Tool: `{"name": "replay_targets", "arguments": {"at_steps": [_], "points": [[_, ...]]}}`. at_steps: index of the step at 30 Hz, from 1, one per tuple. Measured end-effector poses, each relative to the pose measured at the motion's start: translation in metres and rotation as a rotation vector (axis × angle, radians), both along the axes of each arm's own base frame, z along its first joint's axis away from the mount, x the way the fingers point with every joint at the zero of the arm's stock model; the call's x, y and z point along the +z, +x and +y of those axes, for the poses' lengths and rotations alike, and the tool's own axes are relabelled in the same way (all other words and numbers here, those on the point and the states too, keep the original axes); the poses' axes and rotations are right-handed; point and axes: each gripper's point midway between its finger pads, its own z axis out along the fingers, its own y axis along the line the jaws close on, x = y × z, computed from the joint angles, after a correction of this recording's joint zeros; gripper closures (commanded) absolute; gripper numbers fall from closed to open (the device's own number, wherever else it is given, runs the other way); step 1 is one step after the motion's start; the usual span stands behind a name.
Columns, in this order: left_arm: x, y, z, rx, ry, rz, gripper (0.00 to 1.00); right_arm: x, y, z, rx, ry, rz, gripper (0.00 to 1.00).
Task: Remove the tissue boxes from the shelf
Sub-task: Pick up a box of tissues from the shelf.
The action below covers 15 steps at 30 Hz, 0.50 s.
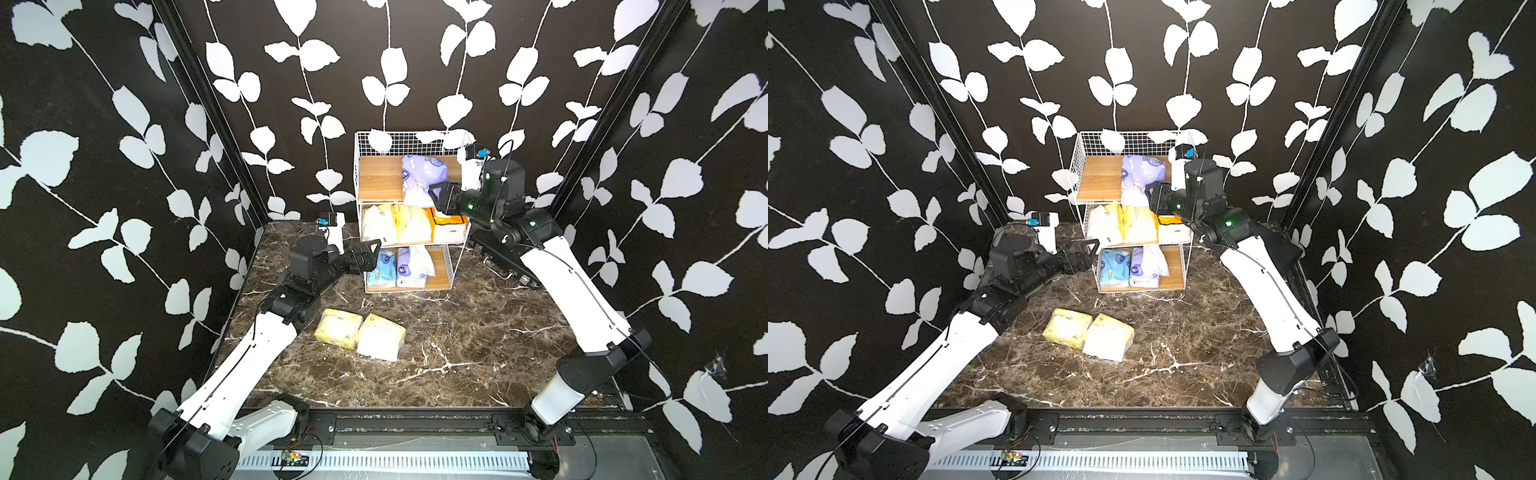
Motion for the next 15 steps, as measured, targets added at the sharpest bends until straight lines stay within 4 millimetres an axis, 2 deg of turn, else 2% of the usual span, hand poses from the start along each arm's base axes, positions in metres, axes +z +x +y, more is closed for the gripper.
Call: {"name": "replay_targets", "arguments": {"at_steps": [2,5,9,11,15], "points": [[0.000,0.000,0.000,-0.001,-0.001,0.000,0.01,0.002,0.000,0.000,0.000,0.009,-0.004,0.81],[0.000,0.000,0.000,-0.001,-0.001,0.001,0.01,0.006,0.001,0.002,0.005,0.020,-0.016,0.94],[0.000,-0.002,0.002,0.010,0.007,0.003,0.01,0.010,-0.001,0.003,0.016,0.028,-0.028,1.00],[0.002,-0.004,0.007,0.026,0.014,-0.003,0.01,0.012,-0.006,0.002,0.027,0.032,-0.032,1.00],[0.013,-0.016,0.022,0.068,0.025,-0.037,0.01,0.026,-0.026,-0.003,0.060,0.045,-0.059,1.00]]}}
